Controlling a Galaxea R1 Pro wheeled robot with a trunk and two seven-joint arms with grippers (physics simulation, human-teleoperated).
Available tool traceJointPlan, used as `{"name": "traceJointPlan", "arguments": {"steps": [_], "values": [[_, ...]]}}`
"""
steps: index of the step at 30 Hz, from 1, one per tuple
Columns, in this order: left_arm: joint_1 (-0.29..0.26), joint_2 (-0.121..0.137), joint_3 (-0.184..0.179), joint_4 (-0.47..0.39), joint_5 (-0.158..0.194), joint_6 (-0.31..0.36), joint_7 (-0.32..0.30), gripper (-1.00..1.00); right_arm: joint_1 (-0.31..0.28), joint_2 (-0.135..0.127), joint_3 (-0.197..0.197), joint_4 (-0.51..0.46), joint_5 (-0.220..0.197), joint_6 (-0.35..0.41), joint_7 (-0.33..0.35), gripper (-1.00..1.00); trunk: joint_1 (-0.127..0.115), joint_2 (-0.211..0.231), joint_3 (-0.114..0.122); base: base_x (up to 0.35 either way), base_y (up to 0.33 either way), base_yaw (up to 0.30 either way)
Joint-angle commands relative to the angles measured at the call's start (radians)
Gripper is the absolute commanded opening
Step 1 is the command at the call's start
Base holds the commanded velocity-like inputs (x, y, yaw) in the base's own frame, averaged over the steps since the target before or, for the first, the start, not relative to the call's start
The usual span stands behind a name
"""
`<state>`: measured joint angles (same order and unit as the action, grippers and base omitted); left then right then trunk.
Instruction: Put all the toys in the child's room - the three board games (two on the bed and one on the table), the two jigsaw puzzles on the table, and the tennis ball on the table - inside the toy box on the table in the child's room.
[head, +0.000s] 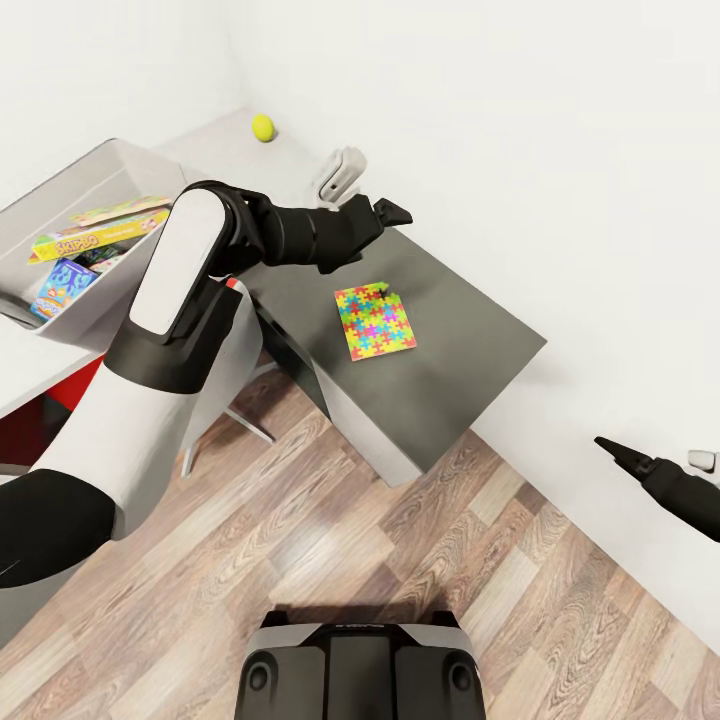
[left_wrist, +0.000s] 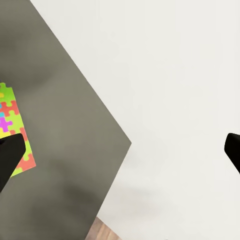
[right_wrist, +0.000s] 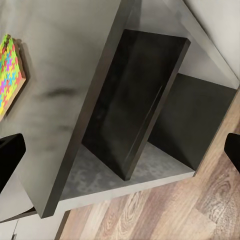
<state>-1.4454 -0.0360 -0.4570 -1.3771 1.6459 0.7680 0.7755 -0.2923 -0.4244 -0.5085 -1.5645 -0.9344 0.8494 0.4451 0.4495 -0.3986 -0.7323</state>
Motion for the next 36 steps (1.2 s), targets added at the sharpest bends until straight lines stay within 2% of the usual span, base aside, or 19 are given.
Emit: {"name": "traceJointPlan", "arguments": {"steps": [1, 3, 12, 24, 36], "values": [[-0.001, 0.000, 0.000, 0.000, 0.010, 0.000, 0.010, 1.00, -0.001, 0.000, -0.001, 0.000, 0.001, 0.006, 0.004, 1.00, 0.001, -0.002, -0.001, 0.000, 0.000, 0.000], [-0.002, 0.001, 0.002, 0.000, 0.010, 0.000, 0.010, 1.00, -0.001, 0.000, 0.000, 0.000, 0.001, 0.006, 0.004, 1.00, 0.001, -0.002, -0.001, 0.000, 0.000, 0.000], [0.045, 0.043, -0.003, 0.048, 0.016, 0.009, 0.061, 1.00, -0.006, -0.003, 0.023, 0.002, -0.004, 0.019, 0.003, 1.00, 0.001, -0.002, -0.001, 0.045, 0.034, 0.000], [0.058, 0.051, -0.004, 0.078, 0.015, 0.033, 0.128, 1.00, -0.007, -0.004, 0.027, 0.003, -0.005, 0.022, 0.003, 1.00, 0.001, -0.002, -0.001, 0.134, 0.098, 0.000], [0.063, 0.055, -0.004, 0.090, 0.014, 0.038, 0.133, 1.00, -0.007, -0.004, 0.028, 0.003, -0.005, 0.022, 0.003, 1.00, 0.001, -0.002, -0.001, 0.027, 0.019, 0.000]]}}
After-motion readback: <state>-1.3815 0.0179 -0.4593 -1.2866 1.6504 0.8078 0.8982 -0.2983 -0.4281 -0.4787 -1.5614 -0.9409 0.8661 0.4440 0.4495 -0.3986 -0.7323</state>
